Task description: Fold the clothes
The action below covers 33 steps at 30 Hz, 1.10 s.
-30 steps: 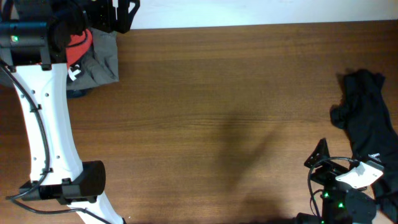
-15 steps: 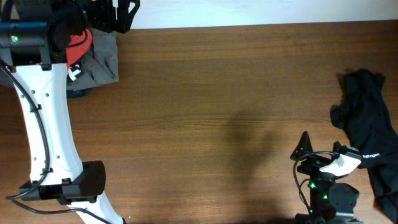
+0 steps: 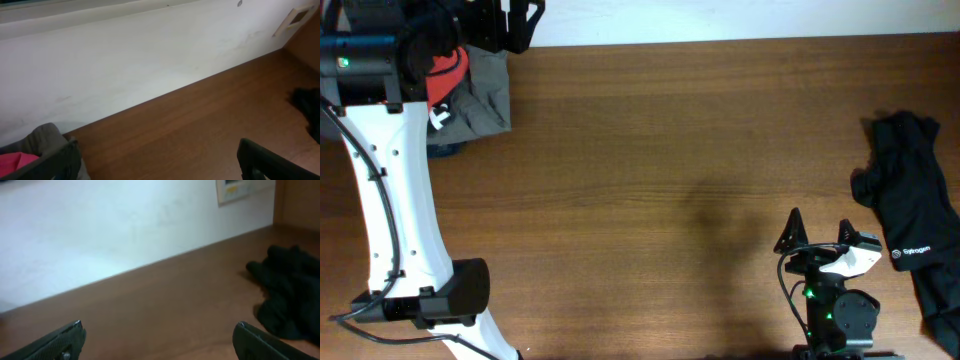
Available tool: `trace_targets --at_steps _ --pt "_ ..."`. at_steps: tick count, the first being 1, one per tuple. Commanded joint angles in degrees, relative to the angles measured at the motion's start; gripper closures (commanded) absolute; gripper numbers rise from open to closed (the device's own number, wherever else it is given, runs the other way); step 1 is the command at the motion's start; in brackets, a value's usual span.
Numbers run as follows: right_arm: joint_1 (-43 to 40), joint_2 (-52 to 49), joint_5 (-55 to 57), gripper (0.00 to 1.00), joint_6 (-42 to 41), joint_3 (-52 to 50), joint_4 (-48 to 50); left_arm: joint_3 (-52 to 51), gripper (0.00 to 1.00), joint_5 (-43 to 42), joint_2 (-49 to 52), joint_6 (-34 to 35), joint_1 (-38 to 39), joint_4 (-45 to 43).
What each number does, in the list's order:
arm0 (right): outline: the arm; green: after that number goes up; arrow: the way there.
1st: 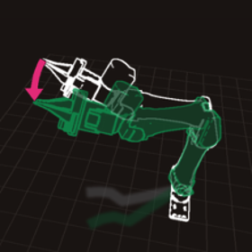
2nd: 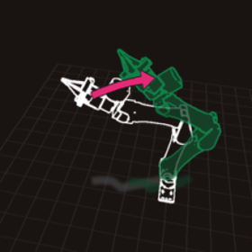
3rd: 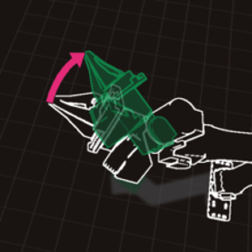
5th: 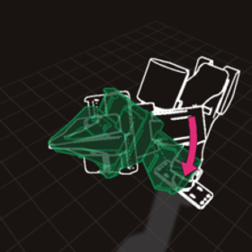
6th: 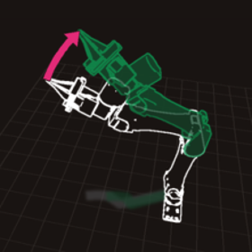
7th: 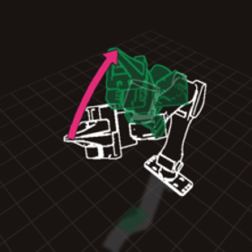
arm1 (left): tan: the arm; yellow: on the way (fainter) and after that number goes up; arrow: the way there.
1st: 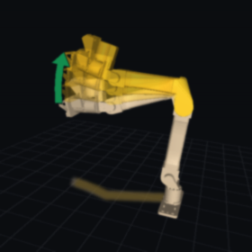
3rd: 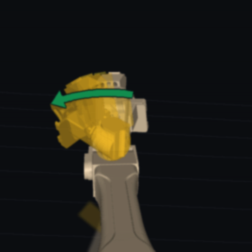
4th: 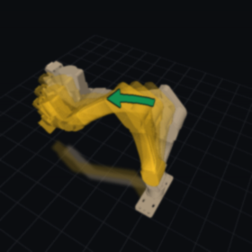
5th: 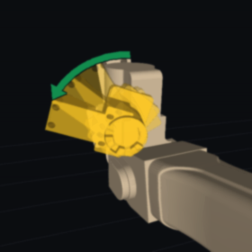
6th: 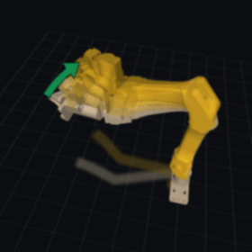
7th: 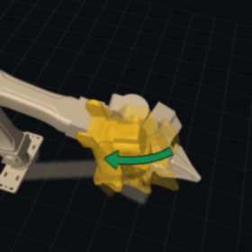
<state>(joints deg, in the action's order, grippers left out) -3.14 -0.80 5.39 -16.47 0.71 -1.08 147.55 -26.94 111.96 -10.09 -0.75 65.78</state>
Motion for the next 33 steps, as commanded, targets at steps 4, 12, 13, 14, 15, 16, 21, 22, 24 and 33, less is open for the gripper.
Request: trace_targets --at_steps 4,12,13,14,15,16,21,22,24,33 --pt "0.52 0.59 3.02 0.01 -0.04 -0.39 9.07 -0.17 0.01 0.02 -0.11 -0.74 -0.11 -0.09" --pt "0.55 0.59 2.99 0.01 1.27 -0.39 16.52 -0.17 0.01 0.02 -0.11 -0.74 -0.09 -0.07" --pt "0.55 0.59 3.02 0.01 1.29 -0.39 16.68 -0.17 0.01 0.0 -0.11 -0.74 -0.09 -0.09" --pt "0.55 0.59 3.02 0.01 1.51 -0.39 16.76 -0.17 0.01 0.02 -0.11 -0.74 -0.09 -0.09" --pt "0.55 0.59 2.99 0.01 1.7 -0.39 16.76 -0.17 0.01 0.02 -0.11 -0.74 -0.09 -0.09" --pt "0.55 0.59 2.99 0.01 1.77 -0.39 16.72 -0.17 0.01 0.02 -0.11 -0.74 -0.09 -0.09" --pt "0.55 0.59 2.8 0.01 6.67 -0.39 16.59 -0.17 0.01 0.02 -0.11 -0.74 -0.09 -0.09" --pt "0.55 0.59 2.8 0.01 7.1 -0.39 16.46 -0.17 0.01 0.02 -0.11 -0.74 -0.09 -0.09" --pt "0.55 0.59 2.82 0.01 7.3 -0.39 15.98 -0.17 0.01 0.02 -0.11 -0.74 -0.09 -0.09" --pt "0.55 0.59 3.02 0.01 7.28 -0.39 3.65 -0.17 0.01 0.02 -0.11 -0.74 -0.09 -0.09"
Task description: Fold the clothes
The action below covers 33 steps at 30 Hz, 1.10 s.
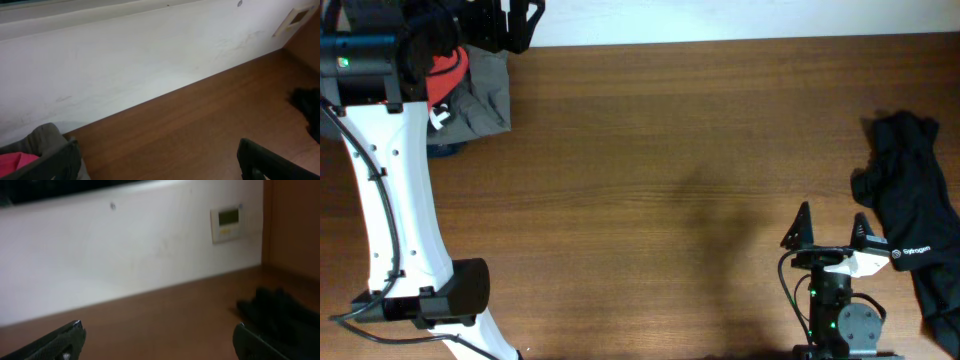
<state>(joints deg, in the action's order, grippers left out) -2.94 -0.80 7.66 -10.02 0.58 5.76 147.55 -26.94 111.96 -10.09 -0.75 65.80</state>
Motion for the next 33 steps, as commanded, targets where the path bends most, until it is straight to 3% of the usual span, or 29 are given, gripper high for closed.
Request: trace_targets --at_steps 1,6,33 --pt "0.35 0.59 0.72 0.01 0.81 -0.26 -4.83 -0.17 0.01 0.02 -0.11 -0.74 -0.09 -0.09" --pt "0.35 0.59 0.28 0.01 0.85 -0.26 -9.81 -0.17 0.01 0.02 -0.11 -0.74 -0.09 -0.11" --pt "0.33 0.59 -0.13 0.01 0.79 -0.26 -9.7 -0.17 0.01 0.02 -0.11 -0.74 -0.09 -0.11"
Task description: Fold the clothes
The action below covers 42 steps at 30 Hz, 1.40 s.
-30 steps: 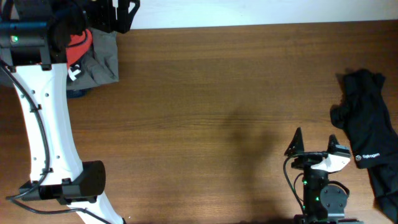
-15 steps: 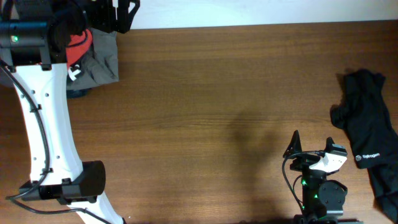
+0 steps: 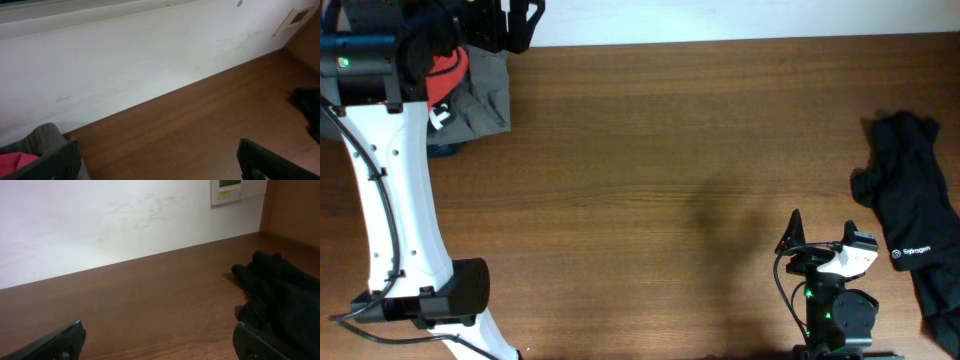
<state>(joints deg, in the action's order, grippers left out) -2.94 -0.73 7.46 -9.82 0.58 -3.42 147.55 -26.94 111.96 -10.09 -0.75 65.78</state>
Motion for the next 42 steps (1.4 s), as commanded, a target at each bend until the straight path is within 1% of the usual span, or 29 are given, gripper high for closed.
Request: trace_targets --at_steps 1,8,11,12,15,17,21,25,28,29,30,31,34,35,42 --pt "0.33 0.52 0.07 0.01 0.59 -0.26 -0.52 -0.17 0.01 0.0 -0.11 -0.74 -0.09 -0.07" --pt "0.33 0.52 0.07 0.01 0.59 -0.26 -0.52 -0.17 0.01 0.0 -0.11 -0.74 -0.09 0.92" --pt "0.33 0.52 0.07 0.01 0.59 -0.26 -0.52 -0.17 0.01 -0.31 -0.26 -0.72 -0.09 8.15" --pt "0.33 0.52 0.07 0.01 0.59 -0.26 -0.52 -0.17 0.01 0.57 -0.46 -0.74 -0.09 13.16" --pt "0.33 0.52 0.07 0.01 0.59 -0.26 -0.52 -0.17 0.01 2.91 -0.46 -0.76 -0.09 19.47" --pt "0.33 0.52 0.07 0.01 0.59 -0.26 -0.52 -0.17 0.01 5.22 -0.48 -0.74 0.37 20.85" --pt "0.33 0.52 0.07 0.01 0.59 -0.26 -0.52 -1.2 0.01 8.28 -1.75 -0.76 2.51 19.78" --pt "0.33 0.52 0.07 0.01 0.59 -0.26 -0.52 -7.56 0.01 10.32 -6.47 -0.76 4.48 13.92" --pt "0.33 0.52 0.07 0.01 0.59 -0.26 -0.52 -16.96 0.01 11.78 -12.26 -0.74 4.79 8.5" --pt "0.33 0.52 0.07 0.01 0.59 -0.26 -0.52 -24.39 0.01 13.09 -16.35 -0.74 4.76 5.49" --pt "0.33 0.52 0.07 0.01 0.59 -0.26 -0.52 -28.55 0.01 13.66 -18.47 -0.74 4.76 3.82" --pt "0.33 0.52 0.07 0.01 0.59 -0.26 -0.52 -36.96 0.01 14.67 -22.71 -0.76 4.76 0.07" --pt "0.33 0.52 0.07 0.02 0.59 -0.26 -0.52 -49.4 0.01 14.78 -28.98 -0.74 4.72 -6.88" --pt "0.33 0.52 0.07 0.01 0.59 -0.26 -0.52 -57.11 0.01 14.78 -32.83 -0.76 4.72 -12.07" --pt "0.33 0.52 0.07 0.01 0.59 -0.26 -0.52 -86.31 0.01 14.69 -46.88 -0.72 4.72 -35.41"
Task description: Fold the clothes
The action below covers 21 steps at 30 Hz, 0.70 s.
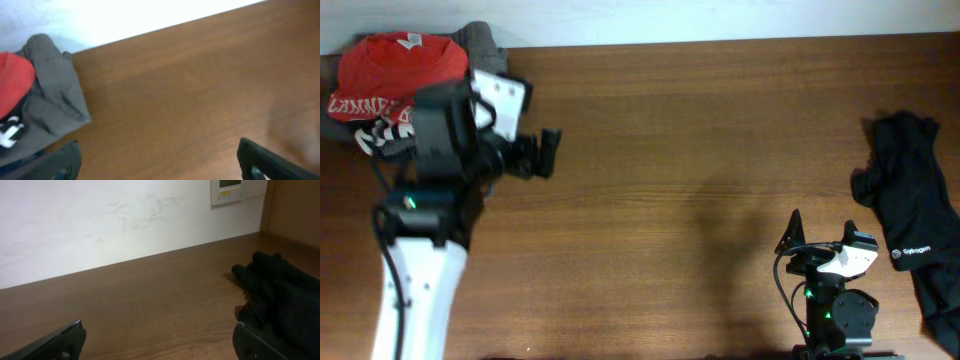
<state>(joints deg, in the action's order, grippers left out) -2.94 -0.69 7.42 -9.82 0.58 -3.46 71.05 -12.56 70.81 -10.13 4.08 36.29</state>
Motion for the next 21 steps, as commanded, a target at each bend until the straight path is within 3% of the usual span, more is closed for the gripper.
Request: trace_targets --at_steps 1,11,21 --pt "0.33 0.48 0.11 0.01 0.59 -0.26 -0.48 -14.86 0.01 0.2 -8.31 -0.68 -0.11 -10.47" --pt "0.33 0.48 0.11 0.02 0.59 -0.26 -0.48 -48.15 0.01 0.83 -27.87 -0.7 -0.11 -42.07" --pt "0.33 0.48 0.11 0.01 0.59 -0.26 -0.48 -60.39 0.01 3.43 -39.15 -0.7 -0.11 -52.85"
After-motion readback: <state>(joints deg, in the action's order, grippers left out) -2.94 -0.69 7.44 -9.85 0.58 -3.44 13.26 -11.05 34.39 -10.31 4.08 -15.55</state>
